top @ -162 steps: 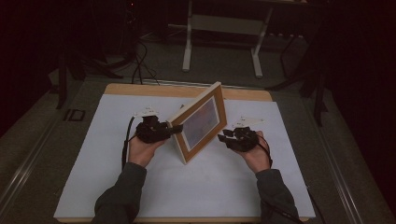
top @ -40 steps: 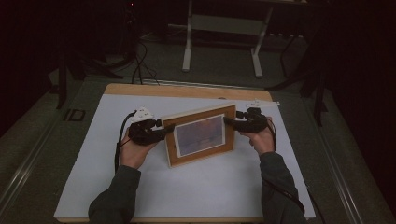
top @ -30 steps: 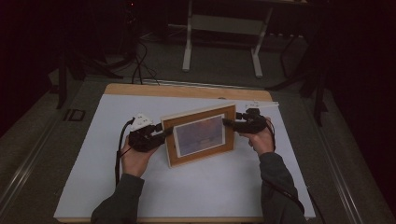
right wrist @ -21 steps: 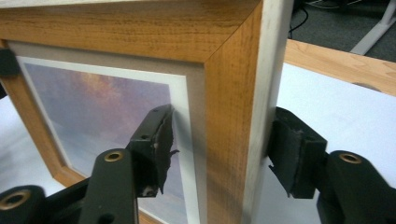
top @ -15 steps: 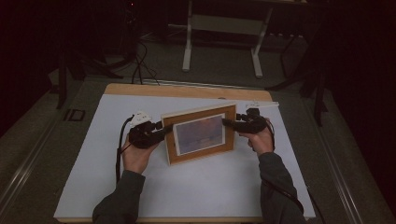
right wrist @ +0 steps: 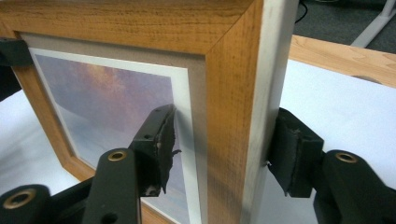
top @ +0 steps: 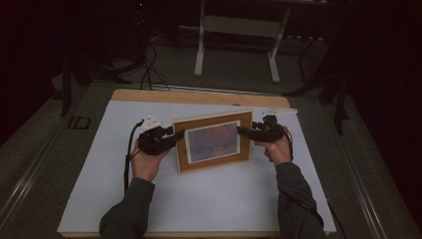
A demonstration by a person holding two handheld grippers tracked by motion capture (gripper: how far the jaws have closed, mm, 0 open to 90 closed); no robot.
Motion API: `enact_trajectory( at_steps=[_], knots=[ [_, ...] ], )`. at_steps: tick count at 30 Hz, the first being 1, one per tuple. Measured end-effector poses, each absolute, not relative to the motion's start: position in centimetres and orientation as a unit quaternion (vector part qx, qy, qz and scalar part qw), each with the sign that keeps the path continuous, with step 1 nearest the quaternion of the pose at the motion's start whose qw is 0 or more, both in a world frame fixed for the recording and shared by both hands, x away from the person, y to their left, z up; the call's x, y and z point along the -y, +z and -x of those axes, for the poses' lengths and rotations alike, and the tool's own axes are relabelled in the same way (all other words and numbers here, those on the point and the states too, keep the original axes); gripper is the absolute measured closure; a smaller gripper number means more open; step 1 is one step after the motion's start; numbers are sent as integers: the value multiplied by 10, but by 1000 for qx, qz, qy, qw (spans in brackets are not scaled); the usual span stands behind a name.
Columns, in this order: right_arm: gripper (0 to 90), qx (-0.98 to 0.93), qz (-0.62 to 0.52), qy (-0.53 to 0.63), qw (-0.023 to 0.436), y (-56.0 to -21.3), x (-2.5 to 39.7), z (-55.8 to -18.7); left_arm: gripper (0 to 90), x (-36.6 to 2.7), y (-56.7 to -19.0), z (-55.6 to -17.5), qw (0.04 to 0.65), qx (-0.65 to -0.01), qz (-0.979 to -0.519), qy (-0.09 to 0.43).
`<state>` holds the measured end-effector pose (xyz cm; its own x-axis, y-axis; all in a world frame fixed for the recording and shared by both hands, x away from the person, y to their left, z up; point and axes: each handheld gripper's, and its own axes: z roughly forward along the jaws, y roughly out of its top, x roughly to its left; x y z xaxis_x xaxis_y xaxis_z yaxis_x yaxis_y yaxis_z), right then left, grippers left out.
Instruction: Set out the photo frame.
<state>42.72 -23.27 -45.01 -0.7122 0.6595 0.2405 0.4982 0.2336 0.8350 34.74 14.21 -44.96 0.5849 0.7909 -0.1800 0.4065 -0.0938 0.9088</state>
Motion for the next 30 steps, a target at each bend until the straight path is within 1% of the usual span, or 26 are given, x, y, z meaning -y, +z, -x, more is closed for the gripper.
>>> enact_trajectory(
  at_steps=[12, 21, 30],
  knots=[
    [480, -776, -378, 499, 81, -451, 236, -425, 641, -143, -450, -355, 530, -416, -717, 177],
    [521, -769, -385, 504, 79, -453, 240, -417, 638, -146, -452, -360, 537, -413, -715, 172],
    [542, -767, -393, 501, 81, -453, 242, -410, 632, -146, -453, -363, 539, -415, -713, 170]
  ],
)
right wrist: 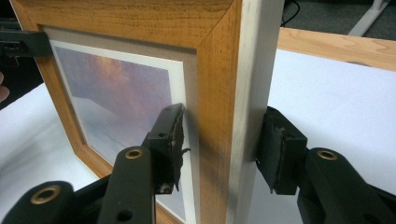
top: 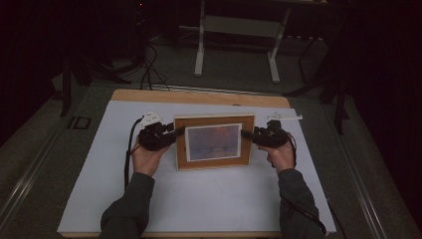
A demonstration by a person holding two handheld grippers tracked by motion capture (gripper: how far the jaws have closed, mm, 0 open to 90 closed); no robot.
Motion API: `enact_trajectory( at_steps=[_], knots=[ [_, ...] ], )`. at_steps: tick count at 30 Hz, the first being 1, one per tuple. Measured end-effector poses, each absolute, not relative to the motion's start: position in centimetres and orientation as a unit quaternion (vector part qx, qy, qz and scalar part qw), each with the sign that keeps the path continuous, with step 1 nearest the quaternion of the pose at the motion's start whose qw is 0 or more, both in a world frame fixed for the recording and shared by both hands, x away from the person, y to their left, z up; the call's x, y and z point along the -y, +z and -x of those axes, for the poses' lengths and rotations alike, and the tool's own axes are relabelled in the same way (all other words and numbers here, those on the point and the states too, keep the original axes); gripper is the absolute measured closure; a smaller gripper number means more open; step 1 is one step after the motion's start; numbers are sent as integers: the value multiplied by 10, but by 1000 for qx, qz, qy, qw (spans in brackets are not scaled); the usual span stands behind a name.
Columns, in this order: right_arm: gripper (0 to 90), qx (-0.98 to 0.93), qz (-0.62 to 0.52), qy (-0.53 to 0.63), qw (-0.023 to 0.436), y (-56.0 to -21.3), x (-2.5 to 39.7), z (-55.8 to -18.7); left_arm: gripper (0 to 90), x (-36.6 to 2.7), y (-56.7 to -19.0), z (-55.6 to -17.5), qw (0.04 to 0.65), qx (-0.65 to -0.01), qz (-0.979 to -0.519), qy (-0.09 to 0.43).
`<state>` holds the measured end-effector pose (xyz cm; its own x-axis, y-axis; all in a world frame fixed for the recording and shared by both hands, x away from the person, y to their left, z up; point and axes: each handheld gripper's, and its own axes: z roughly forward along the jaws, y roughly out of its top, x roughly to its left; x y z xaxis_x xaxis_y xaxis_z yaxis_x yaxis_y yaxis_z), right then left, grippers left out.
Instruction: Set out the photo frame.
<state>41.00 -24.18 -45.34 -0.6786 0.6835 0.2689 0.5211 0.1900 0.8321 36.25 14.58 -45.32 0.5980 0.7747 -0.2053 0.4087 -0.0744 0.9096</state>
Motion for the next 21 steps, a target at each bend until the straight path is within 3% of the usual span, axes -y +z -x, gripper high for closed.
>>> enact_trajectory(
  at_steps=[21],
  knots=[
    [585, -763, -398, 503, 81, -454, 247, -392, 649, -149, -453, -366, 555, -423, -704, 130]
  ],
)
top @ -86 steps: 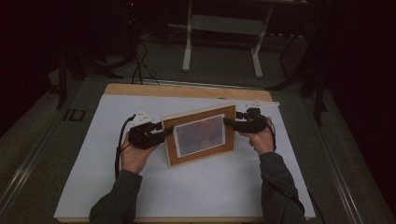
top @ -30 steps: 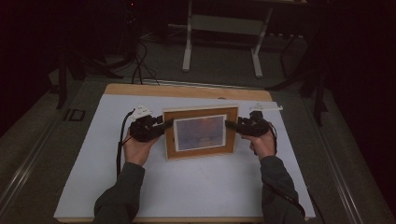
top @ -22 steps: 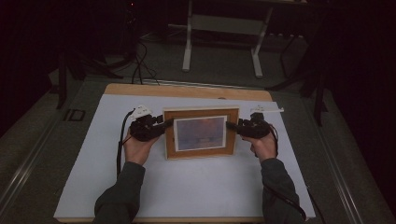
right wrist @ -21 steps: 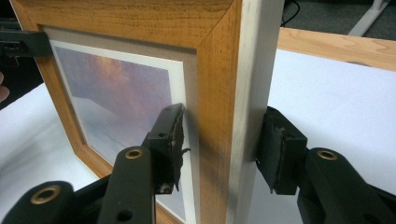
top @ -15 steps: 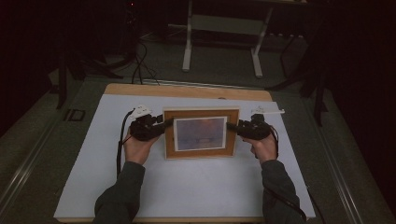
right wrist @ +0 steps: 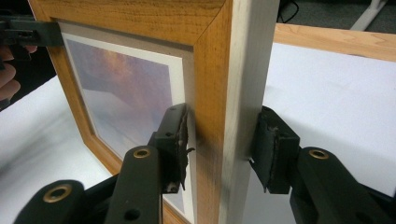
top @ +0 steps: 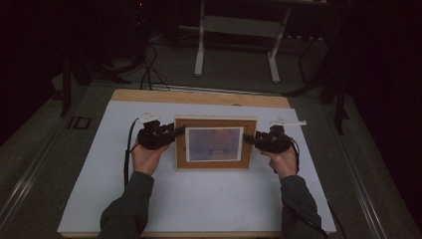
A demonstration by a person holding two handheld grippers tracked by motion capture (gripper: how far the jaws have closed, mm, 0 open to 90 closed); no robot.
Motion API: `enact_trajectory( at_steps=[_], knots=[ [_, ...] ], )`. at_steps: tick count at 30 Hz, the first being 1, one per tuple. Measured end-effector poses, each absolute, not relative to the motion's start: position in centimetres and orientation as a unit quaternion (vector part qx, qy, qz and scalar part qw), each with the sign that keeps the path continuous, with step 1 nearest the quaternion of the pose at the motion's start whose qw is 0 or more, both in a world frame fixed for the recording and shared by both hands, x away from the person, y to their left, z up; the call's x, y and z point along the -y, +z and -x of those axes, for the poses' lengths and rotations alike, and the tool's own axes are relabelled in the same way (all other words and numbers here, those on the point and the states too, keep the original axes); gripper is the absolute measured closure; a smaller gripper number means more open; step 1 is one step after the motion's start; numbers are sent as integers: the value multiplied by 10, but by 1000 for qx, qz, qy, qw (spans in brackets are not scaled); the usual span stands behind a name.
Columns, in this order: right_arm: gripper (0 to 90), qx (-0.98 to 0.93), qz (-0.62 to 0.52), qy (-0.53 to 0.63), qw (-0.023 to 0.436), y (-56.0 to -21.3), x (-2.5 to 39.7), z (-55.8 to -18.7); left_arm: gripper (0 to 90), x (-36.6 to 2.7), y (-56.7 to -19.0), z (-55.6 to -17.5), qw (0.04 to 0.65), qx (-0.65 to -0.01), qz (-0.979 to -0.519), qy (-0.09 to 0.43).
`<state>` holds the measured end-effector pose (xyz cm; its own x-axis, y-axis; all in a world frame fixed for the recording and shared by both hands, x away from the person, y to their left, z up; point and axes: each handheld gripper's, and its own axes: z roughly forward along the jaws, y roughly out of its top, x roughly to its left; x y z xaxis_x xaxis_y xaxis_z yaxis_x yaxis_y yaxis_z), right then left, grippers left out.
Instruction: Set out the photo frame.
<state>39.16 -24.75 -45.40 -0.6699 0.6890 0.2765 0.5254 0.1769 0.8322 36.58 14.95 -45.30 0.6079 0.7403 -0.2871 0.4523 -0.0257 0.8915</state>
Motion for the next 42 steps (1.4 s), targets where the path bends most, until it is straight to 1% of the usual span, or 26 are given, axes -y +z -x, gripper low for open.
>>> enact_trajectory(
  at_steps=[18, 32, 37, 39, 40, 41, 42],
  knots=[
    [595, -766, -398, 499, 78, -453, 251, -381, 639, -148, -451, -358, 557, -444, -695, 98],
    [593, -769, -397, 496, 78, -452, 255, -376, 628, -146, -452, -355, 559, -450, -691, 87],
    [590, -769, -395, 497, 78, -453, 255, -375, 622, -146, -451, -353, 557, -450, -692, 91],
    [583, -769, -394, 497, 80, -453, 255, -375, 615, -145, -451, -353, 556, -451, -693, 93],
    [552, -770, -394, 494, 87, -453, 254, -374, 609, -144, -450, -351, 551, -449, -697, 99],
    [552, -770, -394, 494, 87, -453, 254, -374, 593, -144, -450, -351, 551, -449, -697, 99],
    [526, -771, -395, 491, 88, -453, 254, -374, 575, -143, -450, -350, 545, -447, -701, 107]
  ],
)
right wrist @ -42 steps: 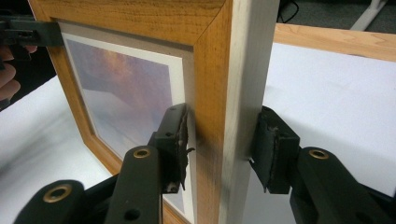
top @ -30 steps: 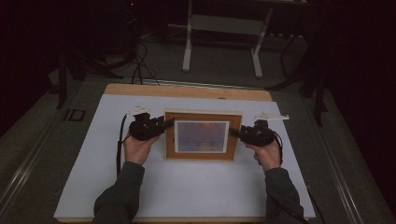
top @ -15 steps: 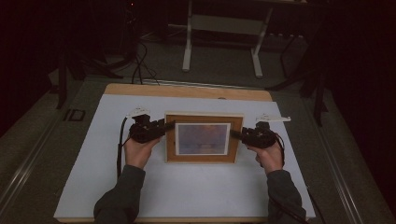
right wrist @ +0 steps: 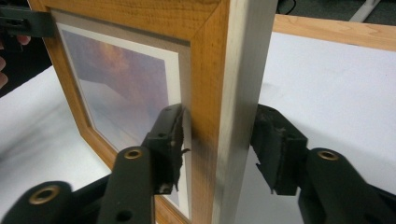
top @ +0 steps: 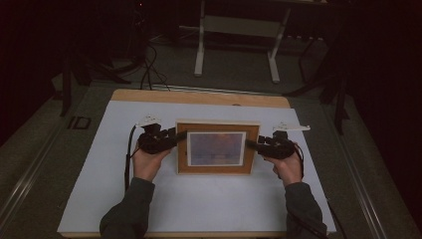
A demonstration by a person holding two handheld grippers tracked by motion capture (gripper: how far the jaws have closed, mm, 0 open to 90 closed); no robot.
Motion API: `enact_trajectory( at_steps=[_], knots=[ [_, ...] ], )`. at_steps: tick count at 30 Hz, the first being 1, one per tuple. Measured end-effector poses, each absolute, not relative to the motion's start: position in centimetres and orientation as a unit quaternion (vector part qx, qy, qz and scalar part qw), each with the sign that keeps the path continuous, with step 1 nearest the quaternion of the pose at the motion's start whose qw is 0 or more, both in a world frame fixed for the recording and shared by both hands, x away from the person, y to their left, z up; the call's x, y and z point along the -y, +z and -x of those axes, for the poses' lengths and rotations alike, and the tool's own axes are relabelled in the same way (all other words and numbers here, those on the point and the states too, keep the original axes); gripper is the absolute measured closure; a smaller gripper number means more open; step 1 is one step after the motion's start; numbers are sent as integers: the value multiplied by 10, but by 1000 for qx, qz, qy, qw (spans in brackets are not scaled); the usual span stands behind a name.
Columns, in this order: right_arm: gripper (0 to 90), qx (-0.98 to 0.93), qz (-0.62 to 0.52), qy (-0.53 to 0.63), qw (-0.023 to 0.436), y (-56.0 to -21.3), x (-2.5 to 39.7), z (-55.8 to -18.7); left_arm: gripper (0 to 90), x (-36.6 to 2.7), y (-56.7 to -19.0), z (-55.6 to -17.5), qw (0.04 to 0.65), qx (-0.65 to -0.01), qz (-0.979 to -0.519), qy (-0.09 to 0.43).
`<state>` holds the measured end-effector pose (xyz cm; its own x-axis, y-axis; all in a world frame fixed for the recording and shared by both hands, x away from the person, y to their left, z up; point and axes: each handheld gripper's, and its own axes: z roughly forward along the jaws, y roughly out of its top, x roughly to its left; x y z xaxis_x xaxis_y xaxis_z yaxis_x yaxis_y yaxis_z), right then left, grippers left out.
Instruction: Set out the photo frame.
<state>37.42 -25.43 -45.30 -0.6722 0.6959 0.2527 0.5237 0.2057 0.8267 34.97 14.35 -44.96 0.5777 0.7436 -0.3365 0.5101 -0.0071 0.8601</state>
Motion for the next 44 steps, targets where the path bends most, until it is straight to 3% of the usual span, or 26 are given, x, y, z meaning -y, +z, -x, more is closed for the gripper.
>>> enact_trajectory(
  at_steps=[33, 44],
  knots=[
    [499, -782, -397, 470, 99, -452, 277, -360, 499, -162, -448, -314, 488, -448, -731, 164],
    [492, -797, -408, 428, 125, -465, 279, -349, 467, -168, -459, -306, 430, -457, -752, 203]
  ],
)
